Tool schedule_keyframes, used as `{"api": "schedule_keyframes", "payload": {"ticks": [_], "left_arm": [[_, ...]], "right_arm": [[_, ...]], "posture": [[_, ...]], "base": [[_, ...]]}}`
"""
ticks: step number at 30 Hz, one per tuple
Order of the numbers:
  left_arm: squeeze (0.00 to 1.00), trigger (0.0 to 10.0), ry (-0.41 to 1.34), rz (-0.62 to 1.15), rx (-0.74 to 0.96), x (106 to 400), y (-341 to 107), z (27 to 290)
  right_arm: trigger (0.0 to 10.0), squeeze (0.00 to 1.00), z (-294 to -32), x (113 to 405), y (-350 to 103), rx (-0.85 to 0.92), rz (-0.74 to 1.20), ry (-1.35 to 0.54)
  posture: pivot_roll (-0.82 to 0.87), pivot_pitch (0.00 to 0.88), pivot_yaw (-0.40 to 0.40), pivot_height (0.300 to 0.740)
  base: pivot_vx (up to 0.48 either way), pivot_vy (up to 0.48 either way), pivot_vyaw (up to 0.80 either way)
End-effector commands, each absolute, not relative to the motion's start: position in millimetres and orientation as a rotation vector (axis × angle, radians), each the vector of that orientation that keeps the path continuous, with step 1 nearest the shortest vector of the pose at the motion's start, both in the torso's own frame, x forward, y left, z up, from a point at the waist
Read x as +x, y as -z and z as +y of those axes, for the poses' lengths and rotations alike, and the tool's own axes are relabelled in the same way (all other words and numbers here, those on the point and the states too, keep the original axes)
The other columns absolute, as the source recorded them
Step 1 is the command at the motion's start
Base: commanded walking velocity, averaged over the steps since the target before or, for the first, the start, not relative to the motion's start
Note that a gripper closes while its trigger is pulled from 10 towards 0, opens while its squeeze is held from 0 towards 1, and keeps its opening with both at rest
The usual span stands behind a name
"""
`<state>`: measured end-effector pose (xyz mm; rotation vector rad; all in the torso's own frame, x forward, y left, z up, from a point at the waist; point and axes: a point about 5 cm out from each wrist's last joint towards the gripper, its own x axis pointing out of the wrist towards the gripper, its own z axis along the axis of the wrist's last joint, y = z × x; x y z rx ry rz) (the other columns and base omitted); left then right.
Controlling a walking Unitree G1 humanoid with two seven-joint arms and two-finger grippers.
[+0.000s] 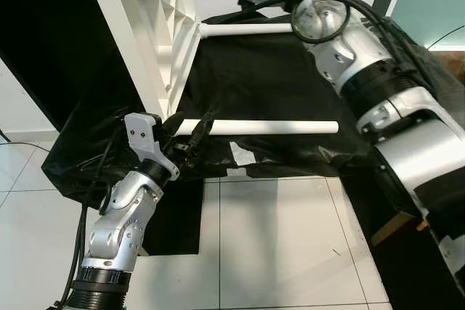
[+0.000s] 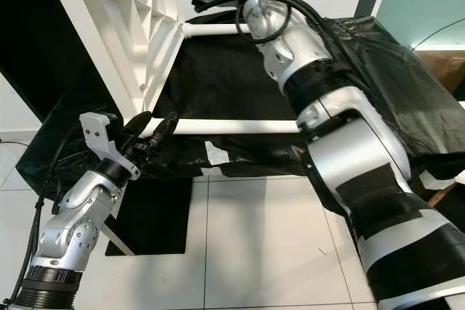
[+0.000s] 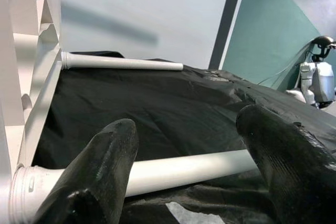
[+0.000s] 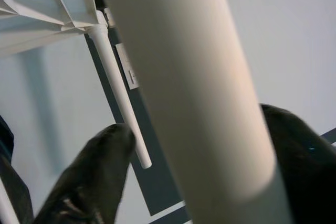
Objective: Building children table
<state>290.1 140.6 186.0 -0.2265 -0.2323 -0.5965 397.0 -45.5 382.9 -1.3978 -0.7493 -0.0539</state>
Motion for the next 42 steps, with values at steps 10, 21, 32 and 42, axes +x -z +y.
{"api": "schedule_keyframes", "payload": {"ticks": [10, 21, 32, 42], "left_arm": [[0.00, 10.0, 0.709, -0.240, -0.235, 284.4, -184.7, 137.1], [0.00, 10.0, 0.711, -0.236, -0.260, 284.9, -184.6, 137.7], [0.00, 10.0, 0.734, -0.231, -0.281, 287.7, -185.0, 133.1], [0.00, 10.0, 0.746, -0.230, -0.289, 288.9, -187.6, 133.8]], "right_arm": [[0.0, 0.00, -48.6, 398.8, -377.8, -1.281, -0.663, 0.057], [10.0, 0.00, -88.5, 380.3, -395.6, -0.929, -0.715, 0.262], [10.0, 0.00, -140.1, 333.6, -401.9, -0.548, -0.845, 0.470], [10.0, 0.00, -216.0, 311.3, -380.9, -0.258, -0.770, 0.684]], "posture": [[-0.07, 0.000, -0.007, 0.740], [-0.10, 0.000, 0.012, 0.740], [-0.12, 0.000, 0.038, 0.740], [-0.12, 0.000, 0.058, 0.740]], "base": [[0.000, 0.000, 0.00], [0.000, 0.000, 0.00], [0.000, 0.000, 0.00], [0.000, 0.000, 0.00]]}}
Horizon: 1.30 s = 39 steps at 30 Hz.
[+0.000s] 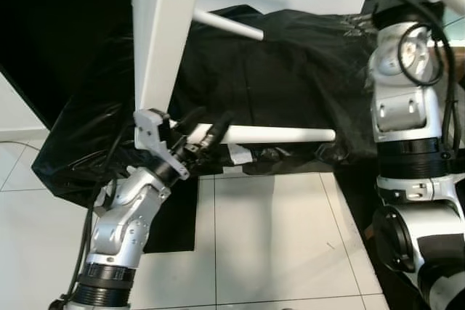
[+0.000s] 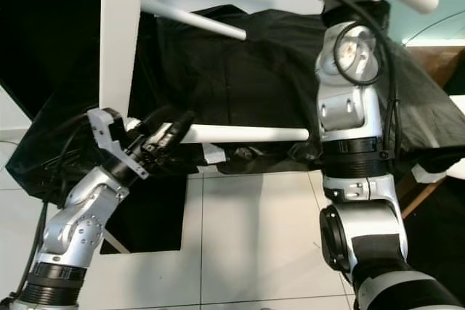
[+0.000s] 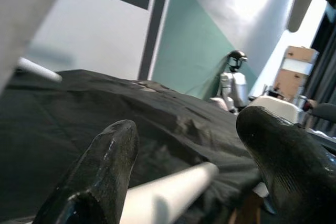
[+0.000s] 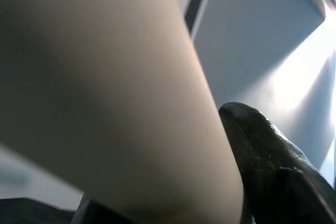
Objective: Building children table
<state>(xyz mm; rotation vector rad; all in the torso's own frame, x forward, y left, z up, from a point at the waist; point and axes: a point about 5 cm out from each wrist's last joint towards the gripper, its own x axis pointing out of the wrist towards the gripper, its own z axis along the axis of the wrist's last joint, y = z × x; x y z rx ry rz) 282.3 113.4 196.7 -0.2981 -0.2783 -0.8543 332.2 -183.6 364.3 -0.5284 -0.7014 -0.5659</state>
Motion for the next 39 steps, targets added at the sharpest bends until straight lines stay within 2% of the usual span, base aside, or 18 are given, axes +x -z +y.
{"api": "schedule_keyframes", "payload": {"ticks": [1, 3, 4, 5, 7, 9, 18, 22, 26, 32, 33, 36, 39], "left_arm": [[0.00, 10.0, 0.746, -0.230, -0.289, 288.7, -187.8, 134.1], [0.00, 10.0, 0.745, -0.228, -0.287, 288.5, -187.6, 134.8], [0.00, 10.0, 0.744, -0.227, -0.284, 288.1, -187.8, 135.1], [0.00, 10.0, 0.744, -0.227, -0.284, 288.1, -187.8, 135.1], [0.00, 10.0, 0.752, -0.201, -0.285, 287.8, -186.3, 135.4], [0.00, 10.0, 0.764, -0.181, -0.296, 288.4, -185.8, 133.7], [0.00, 10.0, 0.707, -0.221, -0.357, 296.2, -209.5, 122.1], [0.00, 10.0, 0.558, -0.250, -0.282, 313.2, -244.1, 111.2], [0.00, 10.0, 0.545, -0.288, -0.305, 315.1, -262.3, 104.1], [0.00, 10.0, 0.560, -0.304, -0.287, 314.6, -289.4, 74.7], [0.00, 10.0, 0.579, -0.303, -0.281, 312.7, -291.6, 64.5], [0.00, 10.0, 0.601, -0.295, -0.269, 310.5, -291.5, 55.8], [0.00, 10.0, 0.608, -0.246, -0.274, 307.6, -286.0, 42.4]], "right_arm": [[10.0, 0.00, -219.3, 310.6, -379.2, -0.259, -0.762, 0.697], [10.0, 0.00, -227.3, 311.3, -373.7, -0.231, -0.736, 0.710], [10.0, 0.00, -246.3, 312.6, -362.8, -0.200, -0.683, 0.762], [10.0, 0.00, -246.3, 312.6, -362.8, -0.200, -0.683, 0.762], [10.0, 0.00, -279.9, 309.1, -342.4, -0.161, -0.603, 0.852], [10.0, 0.00, -292.9, 305.8, -330.9, -0.122, -0.567, 0.873], [10.0, 0.00, -312.3, 304.3, -314.1, -0.040, -0.506, 0.880], [10.0, 0.00, -332.3, 317.1, -294.2, 0.120, -0.410, 0.808], [10.0, 0.00, -339.6, 322.1, -283.4, 0.182, -0.362, 0.784], [10.0, 0.00, -357.8, 331.3, -252.8, 0.371, -0.259, 0.711], [10.0, 0.00, -358.7, 333.6, -246.9, 0.342, -0.234, 0.695], [10.0, 0.00, -358.4, 336.4, -239.8, 0.344, -0.199, 0.683], [10.0, 0.00, -348.6, 345.9, -234.2, 0.318, -0.148, 0.610]], "posture": [[-0.11, 0.000, 0.059, 0.740], [-0.11, 0.000, 0.065, 0.740], [-0.11, 0.000, 0.064, 0.740], [-0.11, 0.000, 0.064, 0.740], [-0.10, 0.000, 0.071, 0.740], [-0.10, 0.000, 0.075, 0.740], [-0.09, 0.000, 0.081, 0.740], [-0.09, 0.000, 0.078, 0.740], [-0.08, 0.000, 0.077, 0.740], [-0.08, 0.000, 0.085, 0.740], [-0.07, 0.000, 0.087, 0.740], [-0.08, 0.000, 0.090, 0.740], [-0.07, 0.000, 0.090, 0.740]], "base": [[0.000, 0.000, 0.00], [0.000, 0.000, 0.00], [0.000, 0.000, 0.00], [0.000, 0.000, 0.00], [0.000, 0.000, 0.00], [0.000, 0.000, 0.00], [0.000, 0.000, 0.00], [0.000, 0.000, 0.00], [0.000, 0.000, 0.00], [0.000, 0.000, 0.00], [0.000, 0.000, 0.00], [0.000, 0.000, 0.00], [0.000, 0.000, 0.00]]}}
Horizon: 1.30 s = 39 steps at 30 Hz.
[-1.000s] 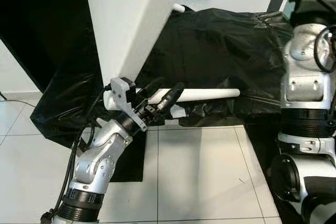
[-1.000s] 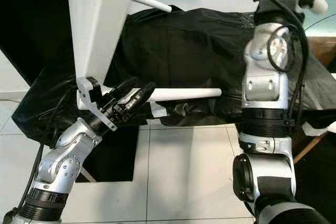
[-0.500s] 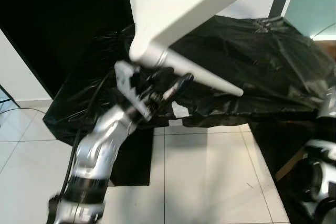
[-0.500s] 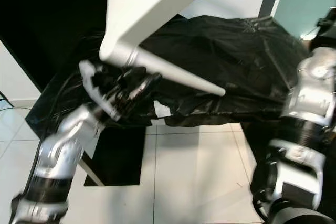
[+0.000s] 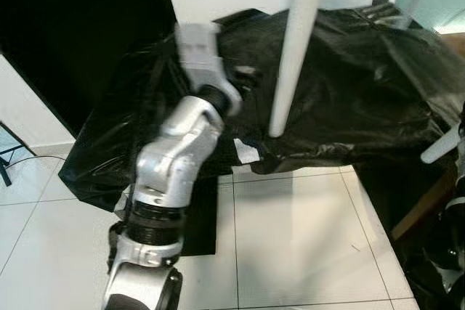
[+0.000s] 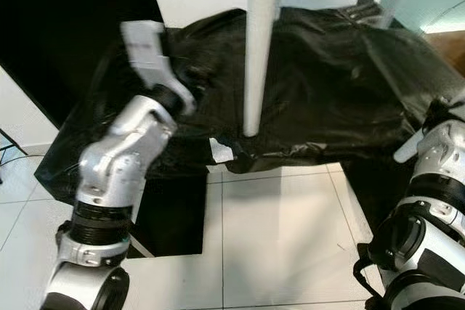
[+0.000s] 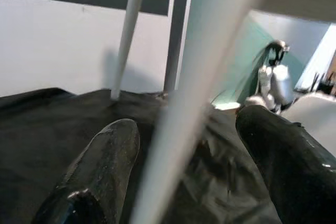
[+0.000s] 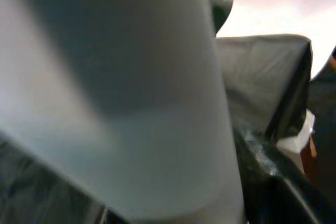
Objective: Building children table
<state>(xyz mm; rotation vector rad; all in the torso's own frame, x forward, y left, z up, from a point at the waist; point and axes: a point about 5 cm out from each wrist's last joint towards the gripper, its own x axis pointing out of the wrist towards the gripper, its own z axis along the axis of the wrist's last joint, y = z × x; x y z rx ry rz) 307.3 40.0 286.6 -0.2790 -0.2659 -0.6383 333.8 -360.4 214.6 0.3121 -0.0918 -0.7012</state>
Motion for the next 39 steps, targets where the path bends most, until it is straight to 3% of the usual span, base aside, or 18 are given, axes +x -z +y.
{"api": "schedule_keyframes", "payload": {"ticks": [1, 6, 9, 14, 20, 27, 39], "left_arm": [[0.00, 10.0, 0.609, -0.253, -0.233, 307.1, -285.9, 42.0], [0.00, 10.0, 0.597, -0.225, -0.234, 306.4, -285.0, 42.3], [0.00, 10.0, 0.582, -0.207, -0.207, 306.2, -282.6, 43.6], [0.00, 10.0, 0.556, -0.179, -0.206, 308.6, -279.7, 45.8], [0.00, 10.0, 0.546, -0.173, -0.209, 308.4, -279.2, 48.9], [0.00, 10.0, 0.535, -0.168, -0.203, 309.7, -279.0, 50.8], [0.00, 10.0, 0.479, -0.160, -0.173, 307.2, -277.7, 62.3]], "right_arm": [[10.0, 0.00, -343.4, 349.5, -237.1, 0.307, -0.147, 0.559], [10.0, 0.00, -336.4, 355.6, -241.8, 0.221, -0.118, 0.472], [10.0, 0.00, -320.7, 366.2, -245.8, 0.159, -0.038, 0.233], [10.0, 0.00, -316.1, 369.5, -260.4, 0.070, -0.053, 0.110], [10.0, 0.00, -334.6, 365.7, -293.1, 0.091, -0.138, 0.131], [10.0, 0.00, -338.7, 364.1, -336.0, 0.061, -0.282, 0.156], [10.0, 0.00, -338.5, 371.8, -303.8, -0.025, -0.164, 0.194]], "posture": [[-0.07, 0.000, 0.089, 0.740], [-0.07, 0.000, 0.089, 0.740], [-0.07, 0.000, 0.085, 0.740], [-0.07, 0.000, 0.077, 0.740], [-0.07, 0.000, 0.073, 0.740], [-0.07, 0.000, 0.071, 0.740], [-0.04, 0.000, 0.059, 0.740]], "base": [[0.000, 0.000, 0.00], [0.000, 0.000, 0.00], [0.000, 0.000, 0.00], [0.000, 0.000, 0.00], [0.000, 0.000, 0.00], [0.000, 0.000, 0.00], [0.000, 0.000, 0.00]]}}
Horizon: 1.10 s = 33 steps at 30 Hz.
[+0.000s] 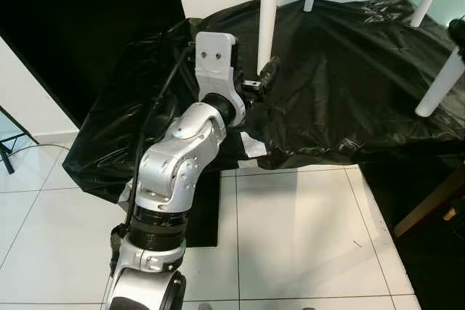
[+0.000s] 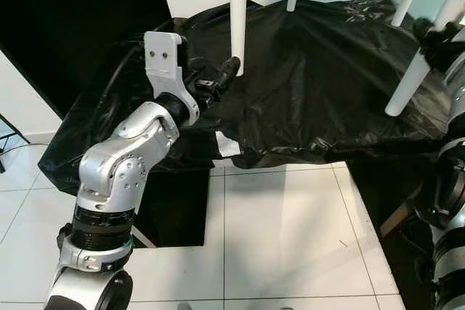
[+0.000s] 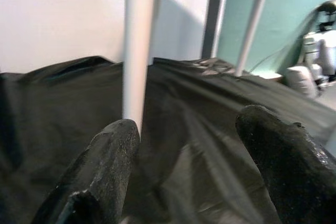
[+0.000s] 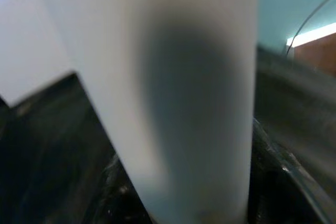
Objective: Building children table
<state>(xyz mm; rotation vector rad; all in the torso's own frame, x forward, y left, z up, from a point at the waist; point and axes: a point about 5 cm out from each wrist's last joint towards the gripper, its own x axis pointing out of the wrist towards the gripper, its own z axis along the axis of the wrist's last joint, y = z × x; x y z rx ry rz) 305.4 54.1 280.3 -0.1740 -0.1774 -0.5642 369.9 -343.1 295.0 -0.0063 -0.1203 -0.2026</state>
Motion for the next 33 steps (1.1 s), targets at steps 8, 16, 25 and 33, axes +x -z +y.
{"api": "schedule_keyframes", "payload": {"ticks": [8, 16, 25, 33], "left_arm": [[0.00, 10.0, 0.452, -0.154, -0.159, 306.3, -275.9, 71.1], [0.00, 10.0, 0.451, -0.158, -0.160, 304.4, -277.5, 73.3], [0.00, 10.0, 0.448, -0.154, -0.149, 304.5, -276.2, 74.3], [0.00, 10.0, 0.447, -0.148, -0.138, 305.4, -274.1, 75.0]], "right_arm": [[10.0, 0.00, -328.5, 378.5, -290.4, -0.054, -0.135, 0.176], [10.0, 1.00, -321.7, 381.7, -280.6, -0.065, -0.113, 0.147], [10.0, 1.00, -322.6, 379.2, -286.9, -0.087, -0.160, 0.152], [10.0, 0.00, -319.0, 367.7, -291.7, -0.096, -0.300, 0.225]], "posture": [[-0.02, 0.000, 0.059, 0.740], [-0.02, 0.000, 0.056, 0.740], [-0.02, 0.000, 0.055, 0.740], [-0.03, 0.000, 0.057, 0.740]], "base": [[0.000, 0.000, 0.00], [0.000, 0.000, 0.00], [0.000, 0.000, 0.00], [0.000, 0.000, 0.00]]}}
